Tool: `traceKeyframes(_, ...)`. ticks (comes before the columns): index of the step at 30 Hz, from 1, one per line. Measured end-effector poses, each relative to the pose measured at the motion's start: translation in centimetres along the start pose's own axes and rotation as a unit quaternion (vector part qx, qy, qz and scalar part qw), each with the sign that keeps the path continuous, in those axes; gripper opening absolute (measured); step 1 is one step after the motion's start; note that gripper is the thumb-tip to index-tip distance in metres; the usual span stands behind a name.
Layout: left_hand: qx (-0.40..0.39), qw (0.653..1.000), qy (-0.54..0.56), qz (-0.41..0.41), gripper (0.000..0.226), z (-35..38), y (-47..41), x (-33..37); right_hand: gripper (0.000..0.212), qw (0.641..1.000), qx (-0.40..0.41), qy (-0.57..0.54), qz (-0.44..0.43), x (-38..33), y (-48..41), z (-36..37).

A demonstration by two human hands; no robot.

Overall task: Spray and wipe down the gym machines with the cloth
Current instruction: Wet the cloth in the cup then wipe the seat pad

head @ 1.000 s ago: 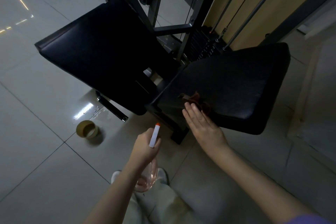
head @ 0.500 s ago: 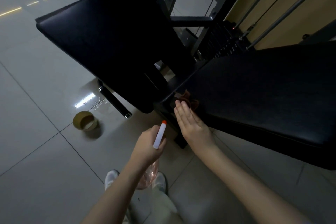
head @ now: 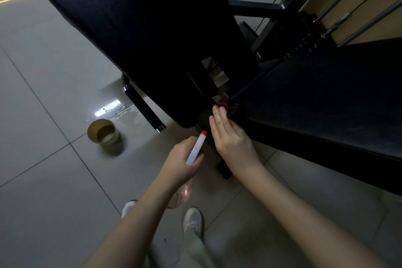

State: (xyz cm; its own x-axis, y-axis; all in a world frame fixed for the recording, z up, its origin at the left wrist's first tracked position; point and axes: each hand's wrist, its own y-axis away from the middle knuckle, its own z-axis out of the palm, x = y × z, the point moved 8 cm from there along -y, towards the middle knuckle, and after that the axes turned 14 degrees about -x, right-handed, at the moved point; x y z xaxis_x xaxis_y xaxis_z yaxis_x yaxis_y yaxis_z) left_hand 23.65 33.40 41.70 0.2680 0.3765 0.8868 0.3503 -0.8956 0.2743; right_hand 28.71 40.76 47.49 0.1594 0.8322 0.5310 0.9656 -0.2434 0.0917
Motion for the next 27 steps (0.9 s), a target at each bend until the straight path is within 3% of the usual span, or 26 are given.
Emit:
traceKeyframes(5, 0.012, 0.998, 0.056, 0.020, 0.018, 0.3, -0.9, -1.1, 0.045, 0.994, 0.005, -0.103, 0.025, 0.8, -0.1, -1.2)
traceKeyframes(10, 0.018, 0.993, 0.097, 0.061, 0.015, 1.1, -2.0, -2.0, 0.033, 0.995, 0.054, -0.071, 0.042, 2.8, 1.3, -3.5)
traceKeyframes(15, 0.068, 0.981, 0.181, 0.006, 0.022, 1.6, -2.4, -4.2, 0.032, 0.995, 0.046, -0.066, 0.060, 2.5, 0.9, -3.4)
traceKeyframes(22, 0.066, 0.980, 0.187, -0.034, 0.019, 1.8, -1.8, -6.0, 0.035, 0.994, 0.048, -0.070, 0.069, 2.3, 0.4, -3.3)
traceKeyframes(27, 0.085, 0.973, 0.198, -0.083, 0.022, 1.1, -2.2, -7.2, 0.034, 0.987, 0.077, -0.130, 0.060, 1.2, -1.0, -2.8)
